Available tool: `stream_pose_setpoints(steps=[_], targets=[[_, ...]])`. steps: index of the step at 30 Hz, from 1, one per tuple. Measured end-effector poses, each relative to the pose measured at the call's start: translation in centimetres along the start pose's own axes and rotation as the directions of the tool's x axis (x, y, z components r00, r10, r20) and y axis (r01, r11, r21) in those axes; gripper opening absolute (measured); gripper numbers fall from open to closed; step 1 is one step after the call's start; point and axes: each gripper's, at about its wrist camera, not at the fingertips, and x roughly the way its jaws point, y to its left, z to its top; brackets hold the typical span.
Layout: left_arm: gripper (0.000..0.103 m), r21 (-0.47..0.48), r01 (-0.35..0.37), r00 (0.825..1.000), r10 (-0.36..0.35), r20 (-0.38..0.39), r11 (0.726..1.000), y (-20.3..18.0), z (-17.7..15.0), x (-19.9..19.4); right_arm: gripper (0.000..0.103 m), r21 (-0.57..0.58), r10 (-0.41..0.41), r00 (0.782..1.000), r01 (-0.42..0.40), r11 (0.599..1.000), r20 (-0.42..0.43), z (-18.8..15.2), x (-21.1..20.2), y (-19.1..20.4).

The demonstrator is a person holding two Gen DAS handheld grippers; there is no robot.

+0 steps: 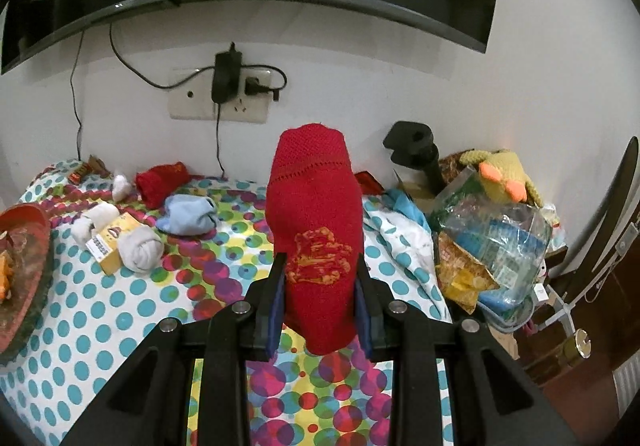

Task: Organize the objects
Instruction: 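Carry the red sock over the red tray and release it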

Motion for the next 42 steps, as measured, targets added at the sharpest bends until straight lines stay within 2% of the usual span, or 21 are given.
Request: stream_pose_setpoints(steps=[22, 42], targets=[[0.065, -0.021, 0.008, 1.0, -0.008, 0.009, 1.0, 0.6, -0.2, -0.2, 0.027, -0.058, 0.059, 0.997, -0.057, 0.997, 0.04, 1.6, -3.1, 5.8], [0.065, -0.035, 0.029, 1.0, -0.029, -0.005, 0.999, 1.2, -0.5, 0.3, 0.028, -0.187, 0.19, 0.981, -0.179, 0.966, 0.041, 2.0, -4.7, 17.5]])
